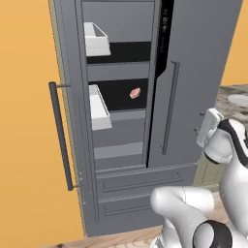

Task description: Place the steak on the counter behind the older steak on the same shelf of the fridge to maintain FIFO order. Close the fridge door when finished.

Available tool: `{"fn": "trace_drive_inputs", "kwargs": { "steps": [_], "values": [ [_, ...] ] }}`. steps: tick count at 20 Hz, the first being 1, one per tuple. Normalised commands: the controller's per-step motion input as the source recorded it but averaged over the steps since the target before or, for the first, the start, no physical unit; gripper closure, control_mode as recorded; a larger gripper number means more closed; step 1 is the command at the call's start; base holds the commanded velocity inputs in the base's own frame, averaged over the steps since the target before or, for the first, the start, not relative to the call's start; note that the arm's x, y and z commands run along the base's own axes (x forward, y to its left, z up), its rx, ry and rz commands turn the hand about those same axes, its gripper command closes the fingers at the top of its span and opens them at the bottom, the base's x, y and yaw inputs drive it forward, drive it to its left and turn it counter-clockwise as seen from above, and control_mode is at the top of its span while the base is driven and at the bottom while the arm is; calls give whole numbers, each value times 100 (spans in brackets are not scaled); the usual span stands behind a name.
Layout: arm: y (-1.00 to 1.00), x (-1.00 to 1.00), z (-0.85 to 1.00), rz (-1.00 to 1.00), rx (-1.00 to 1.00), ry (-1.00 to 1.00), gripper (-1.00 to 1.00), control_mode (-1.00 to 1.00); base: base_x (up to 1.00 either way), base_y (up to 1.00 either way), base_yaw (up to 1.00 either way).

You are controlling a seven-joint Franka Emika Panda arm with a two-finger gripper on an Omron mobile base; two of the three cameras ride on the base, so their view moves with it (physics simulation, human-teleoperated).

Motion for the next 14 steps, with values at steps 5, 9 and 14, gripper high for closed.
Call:
{"fn": "trace_drive_inputs", "kwargs": {
  "steps": [5,9,14],
  "values": [
    [3,-97,86,0,0,0,-100,-100,0,0,0],
    [31,-34,40,-1,-5,14,-100,-100,0,0,0],
    [0,-5,-19,0,-7,5,-100,-100,0,0,0]
  ]
}}
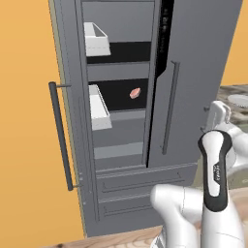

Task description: Place the steak on the counter behind the older steak on the same shelf of the fridge to maintain FIFO order. Close the fridge door when finished.

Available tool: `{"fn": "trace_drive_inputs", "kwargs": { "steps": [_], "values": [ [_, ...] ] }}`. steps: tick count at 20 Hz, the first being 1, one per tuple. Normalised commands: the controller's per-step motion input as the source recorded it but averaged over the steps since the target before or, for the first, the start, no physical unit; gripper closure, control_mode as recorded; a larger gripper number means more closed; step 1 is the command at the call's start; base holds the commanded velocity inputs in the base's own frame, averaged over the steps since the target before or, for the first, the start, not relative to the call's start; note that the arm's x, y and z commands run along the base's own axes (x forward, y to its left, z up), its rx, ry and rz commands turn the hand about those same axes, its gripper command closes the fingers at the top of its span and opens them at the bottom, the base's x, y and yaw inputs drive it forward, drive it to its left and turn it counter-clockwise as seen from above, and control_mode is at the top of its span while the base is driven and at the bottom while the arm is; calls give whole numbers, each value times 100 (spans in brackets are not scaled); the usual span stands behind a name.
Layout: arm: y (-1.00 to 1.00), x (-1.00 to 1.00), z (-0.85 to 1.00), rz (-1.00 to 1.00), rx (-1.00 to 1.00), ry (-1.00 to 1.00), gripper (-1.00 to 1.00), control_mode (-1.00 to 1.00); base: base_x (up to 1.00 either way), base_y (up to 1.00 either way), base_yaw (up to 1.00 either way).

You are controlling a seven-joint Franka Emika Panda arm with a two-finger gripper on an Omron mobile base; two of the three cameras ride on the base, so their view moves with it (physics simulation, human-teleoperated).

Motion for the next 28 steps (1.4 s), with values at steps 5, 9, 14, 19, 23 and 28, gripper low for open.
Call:
{"fn": "trace_drive_inputs", "kwargs": {
  "steps": [5,9,14,19,23,28],
  "values": [
    [22,-86,23,0,-20,-22,-100,-100,0,0,0],
    [54,-84,45,0,-32,-18,-100,-100,0,0,0],
    [88,-52,32,0,-36,-15,-100,-100,0,0,0],
    [100,-14,2,0,-38,-16,-100,-100,0,0,0],
    [100,0,0,0,-27,-15,-100,-100,0,0,0],
    [98,-6,0,0,-23,-28,-100,-100,0,0,0]
  ]
}}
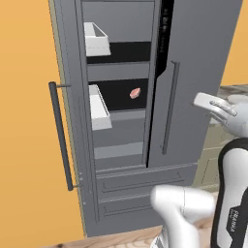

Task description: Place the steak on the counter behind the older steak on the same shelf of the fridge to maintain FIFO order. Close the fridge door when finished.

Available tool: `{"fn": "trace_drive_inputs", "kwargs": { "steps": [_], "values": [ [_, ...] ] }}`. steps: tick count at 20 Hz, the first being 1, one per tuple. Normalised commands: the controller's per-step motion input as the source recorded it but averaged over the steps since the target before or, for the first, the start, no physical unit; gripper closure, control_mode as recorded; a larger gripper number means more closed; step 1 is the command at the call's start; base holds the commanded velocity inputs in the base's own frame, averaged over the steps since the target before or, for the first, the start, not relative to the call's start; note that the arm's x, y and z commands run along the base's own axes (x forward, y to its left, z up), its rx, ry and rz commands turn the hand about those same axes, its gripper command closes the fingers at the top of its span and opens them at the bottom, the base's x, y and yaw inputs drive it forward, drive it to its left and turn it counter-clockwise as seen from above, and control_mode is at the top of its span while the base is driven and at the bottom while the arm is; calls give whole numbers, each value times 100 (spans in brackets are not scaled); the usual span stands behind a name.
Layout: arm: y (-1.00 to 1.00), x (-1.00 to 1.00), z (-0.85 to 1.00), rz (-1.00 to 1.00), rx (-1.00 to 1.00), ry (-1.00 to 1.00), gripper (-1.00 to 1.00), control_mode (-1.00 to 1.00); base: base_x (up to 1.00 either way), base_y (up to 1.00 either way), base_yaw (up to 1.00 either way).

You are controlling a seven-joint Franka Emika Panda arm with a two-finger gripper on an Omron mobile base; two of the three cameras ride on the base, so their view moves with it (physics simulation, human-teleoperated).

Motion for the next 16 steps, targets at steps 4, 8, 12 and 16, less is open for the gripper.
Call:
{"fn": "trace_drive_inputs", "kwargs": {
  "steps": [4,8,12,16],
  "values": [
    [93,-38,-11,0,-9,-23,-100,-100,0,0,0],
    [90,-27,-21,0,-11,-22,-100,-100,0,0,0],
    [84,-4,-28,0,-13,-18,-100,-100,0,0,0],
    [78,-4,-18,-1,-17,-26,-100,-100,0,0,0]
  ]
}}
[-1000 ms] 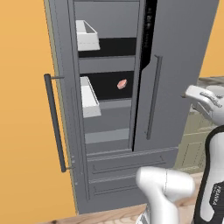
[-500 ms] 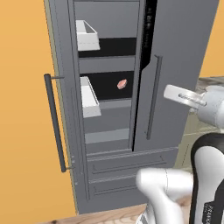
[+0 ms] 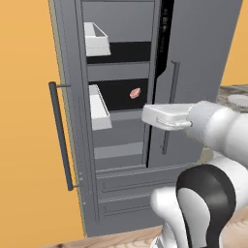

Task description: Place the steak on the counter behind the older steak on the same shelf of the fridge to maintain FIFO order. Close the fridge door when finished.

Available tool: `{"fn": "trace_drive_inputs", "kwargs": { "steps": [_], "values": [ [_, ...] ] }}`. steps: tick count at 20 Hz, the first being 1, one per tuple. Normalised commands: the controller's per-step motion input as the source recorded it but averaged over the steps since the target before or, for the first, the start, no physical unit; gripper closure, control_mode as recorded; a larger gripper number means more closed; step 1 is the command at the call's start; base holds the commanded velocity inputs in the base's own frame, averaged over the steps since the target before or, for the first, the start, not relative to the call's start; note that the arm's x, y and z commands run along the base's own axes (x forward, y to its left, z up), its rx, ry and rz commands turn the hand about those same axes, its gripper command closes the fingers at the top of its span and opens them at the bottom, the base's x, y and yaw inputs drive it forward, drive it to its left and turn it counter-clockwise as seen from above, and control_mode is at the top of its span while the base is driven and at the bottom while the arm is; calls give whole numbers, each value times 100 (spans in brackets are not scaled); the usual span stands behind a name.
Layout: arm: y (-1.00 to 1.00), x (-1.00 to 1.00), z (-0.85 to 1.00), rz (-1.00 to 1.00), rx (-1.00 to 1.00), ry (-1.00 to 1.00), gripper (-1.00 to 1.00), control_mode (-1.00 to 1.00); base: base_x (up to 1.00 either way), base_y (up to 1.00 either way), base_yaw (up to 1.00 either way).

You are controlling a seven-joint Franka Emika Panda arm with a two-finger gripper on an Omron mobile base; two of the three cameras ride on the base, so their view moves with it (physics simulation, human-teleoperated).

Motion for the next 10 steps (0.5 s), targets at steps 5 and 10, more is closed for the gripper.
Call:
{"fn": "trace_drive_inputs", "kwargs": {
  "steps": [5,10],
  "values": [
    [60,0,-22,-8,-14,-24,-100,-100,0,0,0],
    [54,0,-42,-17,-18,-18,-100,-100,0,0,0]
  ]
}}
